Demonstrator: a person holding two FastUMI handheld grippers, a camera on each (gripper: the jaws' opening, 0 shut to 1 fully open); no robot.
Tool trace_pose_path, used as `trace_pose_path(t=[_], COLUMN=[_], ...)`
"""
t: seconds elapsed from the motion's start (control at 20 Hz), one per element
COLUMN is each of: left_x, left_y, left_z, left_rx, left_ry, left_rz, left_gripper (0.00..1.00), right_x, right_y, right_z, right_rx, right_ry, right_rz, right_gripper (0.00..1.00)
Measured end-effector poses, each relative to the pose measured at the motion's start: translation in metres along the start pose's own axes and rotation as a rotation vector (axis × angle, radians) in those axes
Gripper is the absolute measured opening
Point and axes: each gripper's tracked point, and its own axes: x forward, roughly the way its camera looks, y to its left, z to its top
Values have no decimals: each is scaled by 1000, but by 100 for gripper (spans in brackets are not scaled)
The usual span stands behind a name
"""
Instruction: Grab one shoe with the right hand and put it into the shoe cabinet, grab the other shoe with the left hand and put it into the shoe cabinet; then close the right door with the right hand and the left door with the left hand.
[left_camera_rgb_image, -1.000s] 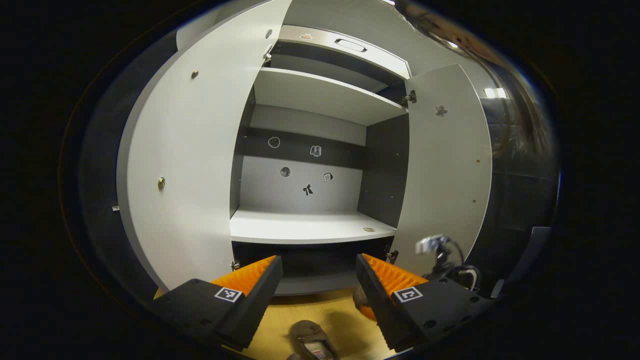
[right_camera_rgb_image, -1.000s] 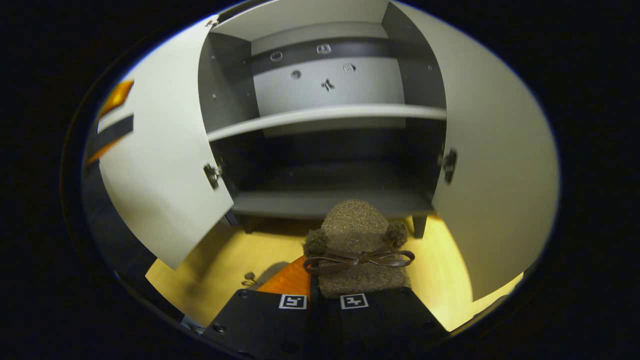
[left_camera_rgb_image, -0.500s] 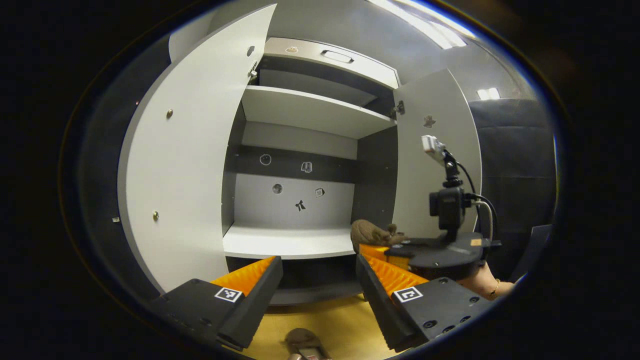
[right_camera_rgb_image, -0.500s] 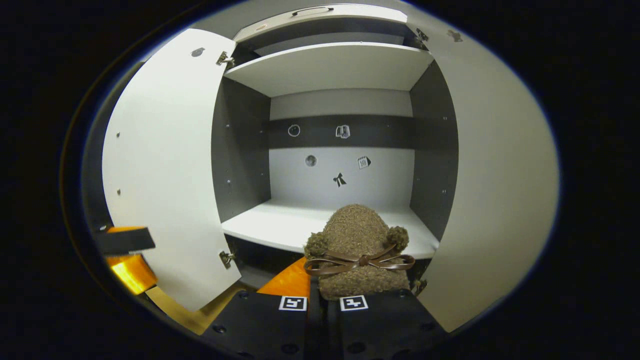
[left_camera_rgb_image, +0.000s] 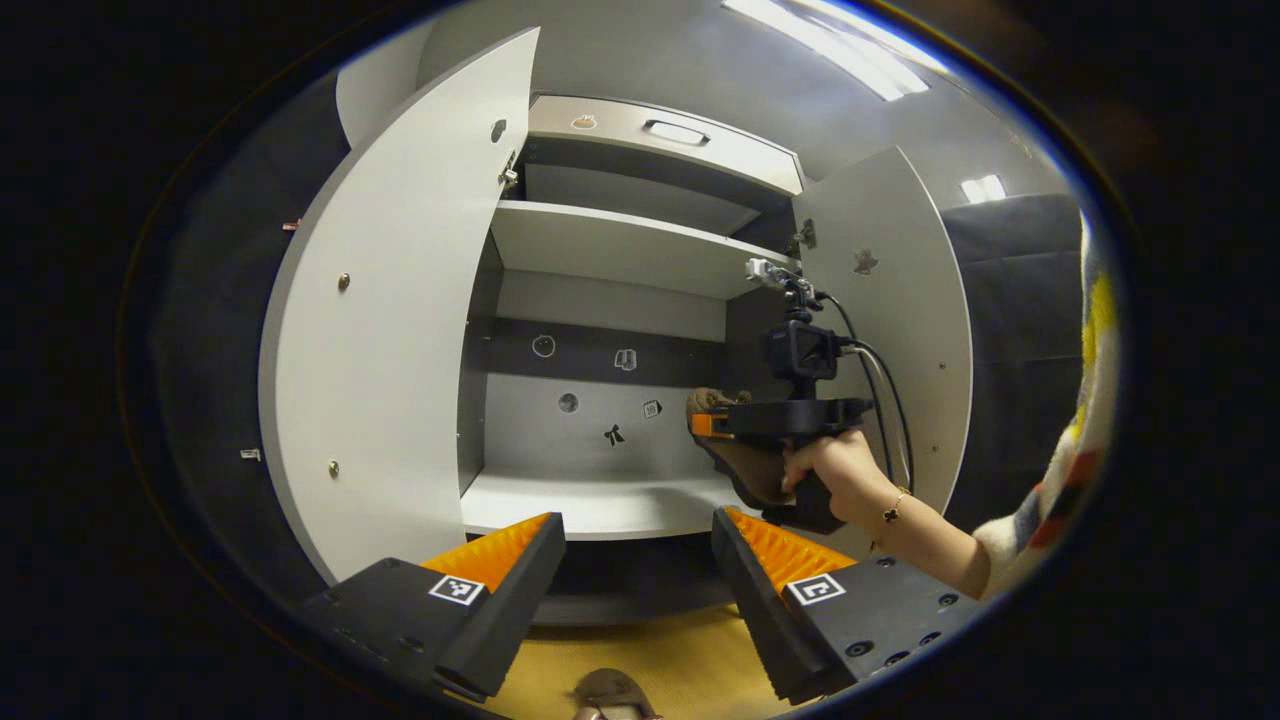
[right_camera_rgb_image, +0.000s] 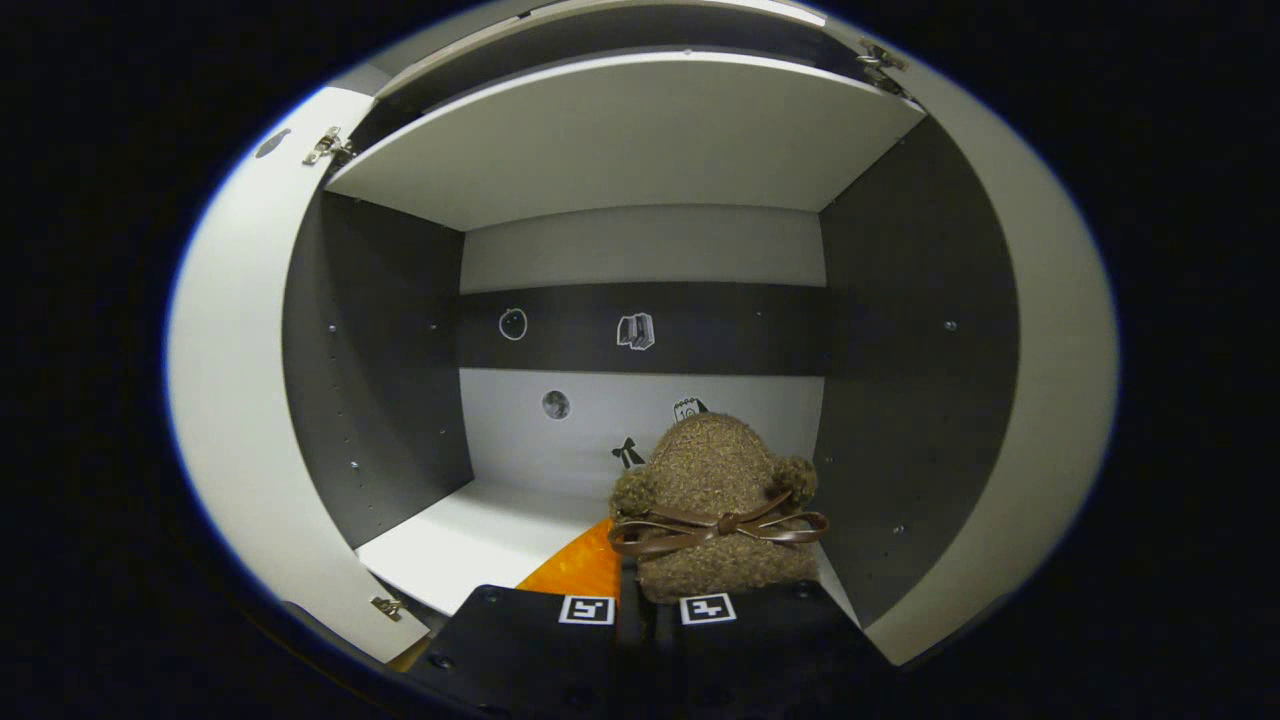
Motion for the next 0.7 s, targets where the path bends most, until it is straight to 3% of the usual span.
trace_pose_path(t=[0.4,0.7], left_x=[15,20], left_y=[19,37], left_z=[-4,-13], left_rx=[-14,-28], left_ry=[29,55], left_rz=[60,131], left_gripper=[94,94], right_x=[101,131], right_y=[-15,-26], right_z=[-35,-85], right_rx=[38,47], right_ry=[134,271], right_rz=[-37,-63], right_gripper=[9,9])
